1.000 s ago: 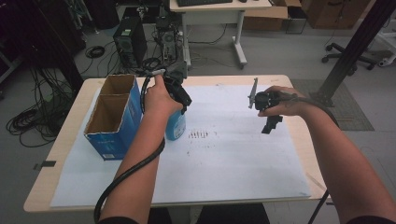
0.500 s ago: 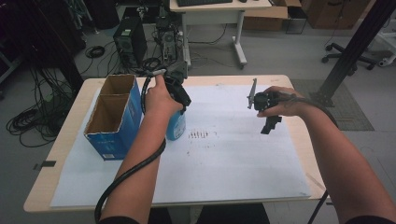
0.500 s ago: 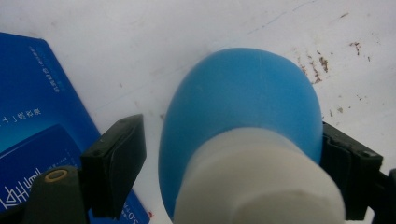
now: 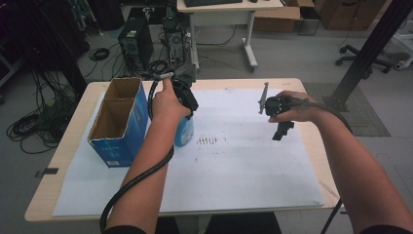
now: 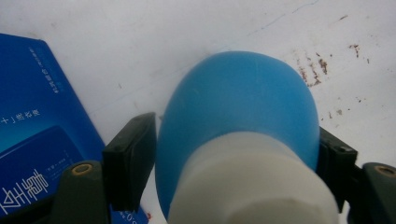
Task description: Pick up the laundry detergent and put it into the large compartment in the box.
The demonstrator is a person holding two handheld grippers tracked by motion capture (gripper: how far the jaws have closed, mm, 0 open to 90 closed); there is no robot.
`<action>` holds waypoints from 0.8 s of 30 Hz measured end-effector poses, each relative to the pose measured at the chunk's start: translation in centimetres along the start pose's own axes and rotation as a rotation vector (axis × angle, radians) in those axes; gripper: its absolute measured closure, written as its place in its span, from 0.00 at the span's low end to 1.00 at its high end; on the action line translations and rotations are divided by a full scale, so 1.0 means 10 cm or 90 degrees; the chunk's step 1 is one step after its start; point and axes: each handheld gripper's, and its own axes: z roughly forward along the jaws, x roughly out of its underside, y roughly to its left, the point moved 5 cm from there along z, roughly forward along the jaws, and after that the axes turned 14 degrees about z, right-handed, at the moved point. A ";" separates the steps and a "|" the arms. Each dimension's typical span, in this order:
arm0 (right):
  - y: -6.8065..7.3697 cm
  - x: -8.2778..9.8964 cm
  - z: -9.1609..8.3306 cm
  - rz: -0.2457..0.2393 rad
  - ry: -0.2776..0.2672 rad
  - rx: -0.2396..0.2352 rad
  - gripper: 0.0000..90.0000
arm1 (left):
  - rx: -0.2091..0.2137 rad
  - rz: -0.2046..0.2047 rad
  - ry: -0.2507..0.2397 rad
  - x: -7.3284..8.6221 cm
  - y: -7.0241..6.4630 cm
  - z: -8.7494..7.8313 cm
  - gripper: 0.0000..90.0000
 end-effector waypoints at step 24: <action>0.03 -0.03 -0.01 -0.002 -0.002 0.000 0.06 | 0.010 -0.003 0.022 0.07 0.01 -0.03 0.41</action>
